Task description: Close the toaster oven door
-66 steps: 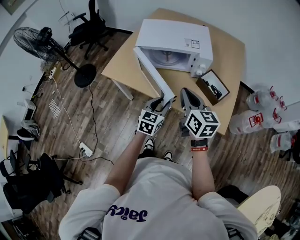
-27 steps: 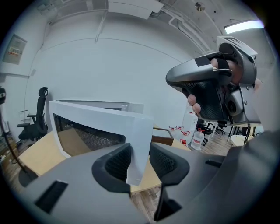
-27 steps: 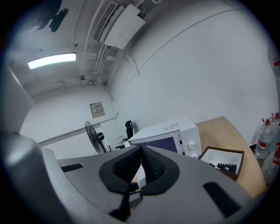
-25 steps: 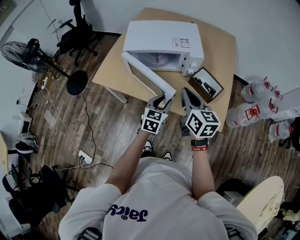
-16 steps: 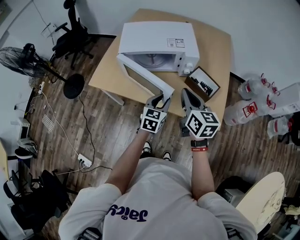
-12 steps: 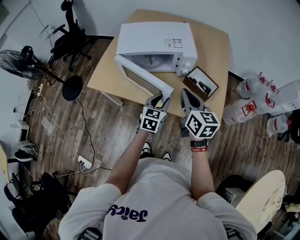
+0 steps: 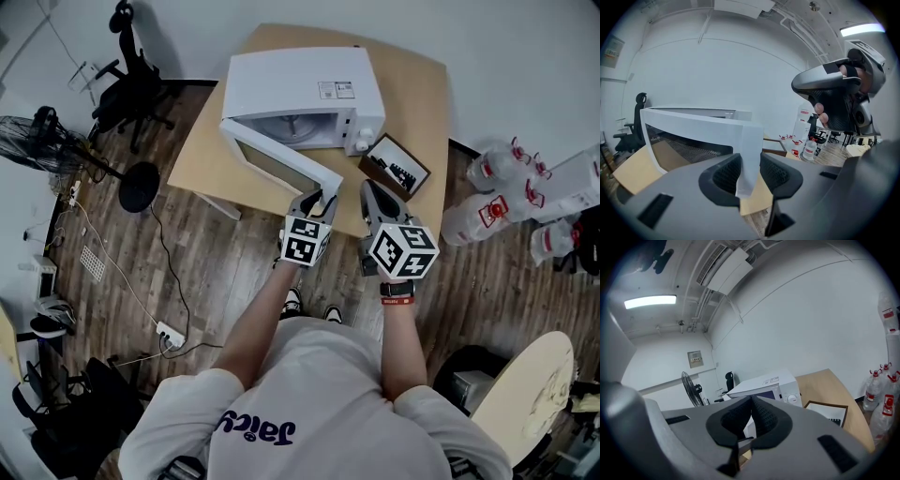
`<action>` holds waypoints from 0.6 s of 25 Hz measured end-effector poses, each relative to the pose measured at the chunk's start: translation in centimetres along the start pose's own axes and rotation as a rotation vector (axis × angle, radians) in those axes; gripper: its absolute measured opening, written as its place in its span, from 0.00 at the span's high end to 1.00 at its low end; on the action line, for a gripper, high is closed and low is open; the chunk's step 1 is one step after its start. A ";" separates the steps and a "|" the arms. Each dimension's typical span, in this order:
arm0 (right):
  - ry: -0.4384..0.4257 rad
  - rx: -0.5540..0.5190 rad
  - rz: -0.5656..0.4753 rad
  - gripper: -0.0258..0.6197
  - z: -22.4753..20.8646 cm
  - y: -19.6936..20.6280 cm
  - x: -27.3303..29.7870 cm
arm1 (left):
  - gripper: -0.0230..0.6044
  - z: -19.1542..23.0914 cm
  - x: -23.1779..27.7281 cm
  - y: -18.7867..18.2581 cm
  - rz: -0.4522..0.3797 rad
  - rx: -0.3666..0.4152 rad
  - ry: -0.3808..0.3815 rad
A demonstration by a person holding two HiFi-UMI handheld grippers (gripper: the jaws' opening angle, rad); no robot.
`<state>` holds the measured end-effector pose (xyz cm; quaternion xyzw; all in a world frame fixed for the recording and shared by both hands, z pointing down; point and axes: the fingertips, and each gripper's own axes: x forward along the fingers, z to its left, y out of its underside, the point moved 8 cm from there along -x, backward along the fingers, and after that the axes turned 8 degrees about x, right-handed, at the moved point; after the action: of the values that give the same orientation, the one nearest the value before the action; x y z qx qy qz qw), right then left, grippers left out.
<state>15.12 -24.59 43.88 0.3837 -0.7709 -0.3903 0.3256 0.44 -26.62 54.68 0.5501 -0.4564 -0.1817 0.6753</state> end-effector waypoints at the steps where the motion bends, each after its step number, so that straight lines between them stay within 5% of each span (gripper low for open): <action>1: 0.003 0.000 -0.001 0.94 -0.1 0.0 0.0 | 0.73 0.0 0.1 0.0 -0.001 0.000 0.002; 15: 0.037 0.002 -0.008 0.94 -0.9 -0.4 0.4 | 0.73 0.5 2.1 -1.1 0.000 -0.010 0.019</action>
<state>15.78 -25.37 44.00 0.3942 -0.7638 -0.3836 0.3378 1.42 -28.81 54.59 0.5484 -0.4490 -0.1788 0.6824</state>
